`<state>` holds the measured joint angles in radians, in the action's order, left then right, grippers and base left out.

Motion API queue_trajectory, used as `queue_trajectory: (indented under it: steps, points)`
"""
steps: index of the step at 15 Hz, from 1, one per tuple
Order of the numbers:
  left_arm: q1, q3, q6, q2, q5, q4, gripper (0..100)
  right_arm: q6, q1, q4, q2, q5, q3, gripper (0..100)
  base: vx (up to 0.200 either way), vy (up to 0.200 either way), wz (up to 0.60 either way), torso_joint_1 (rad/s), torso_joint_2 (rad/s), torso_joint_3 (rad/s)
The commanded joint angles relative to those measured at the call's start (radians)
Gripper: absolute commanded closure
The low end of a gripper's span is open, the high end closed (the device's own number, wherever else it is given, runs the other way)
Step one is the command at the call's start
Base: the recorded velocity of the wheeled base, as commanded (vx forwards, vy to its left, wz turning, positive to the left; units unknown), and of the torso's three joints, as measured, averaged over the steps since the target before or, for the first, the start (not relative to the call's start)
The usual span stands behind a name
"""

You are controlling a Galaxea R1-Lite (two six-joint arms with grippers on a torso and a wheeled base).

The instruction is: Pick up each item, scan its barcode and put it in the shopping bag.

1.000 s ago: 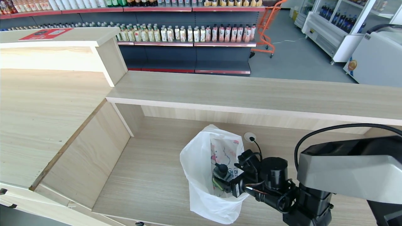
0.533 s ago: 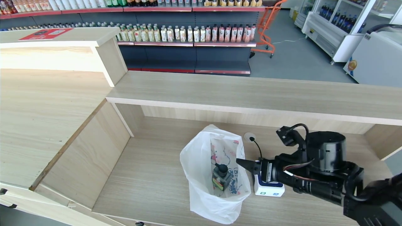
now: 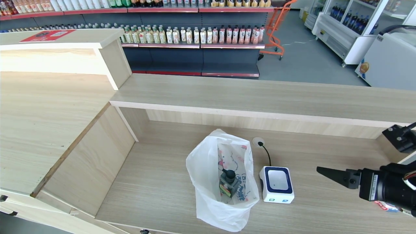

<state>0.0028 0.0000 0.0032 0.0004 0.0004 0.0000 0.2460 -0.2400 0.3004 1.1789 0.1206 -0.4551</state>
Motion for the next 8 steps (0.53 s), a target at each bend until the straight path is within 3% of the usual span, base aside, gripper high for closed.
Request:
queue_trajectory:
  steps: [1, 2, 8]
  points:
    - [0.000, 0.000, 0.000, 0.000, 0.001, 0.000, 0, 0.001, 0.013, -0.034, -0.097, 0.001, 0.009, 0, 0.000, 0.000, 0.00, 0.000, 0.00, 0.000]
    - [0.000, 0.000, -0.002, 0.000, 0.000, 0.000, 0, 0.003, 0.022, -0.035, -0.099, 0.001, 0.009, 0, 0.000, 0.000, 0.00, 0.000, 0.00, 0.000]
    - [0.000, 0.000, 0.001, 0.000, 0.001, 0.000, 0, 0.029, 0.102, -0.037, -0.076, 0.002, 0.004, 0, -0.200, 0.000, 0.00, 0.006, 0.00, 0.004]
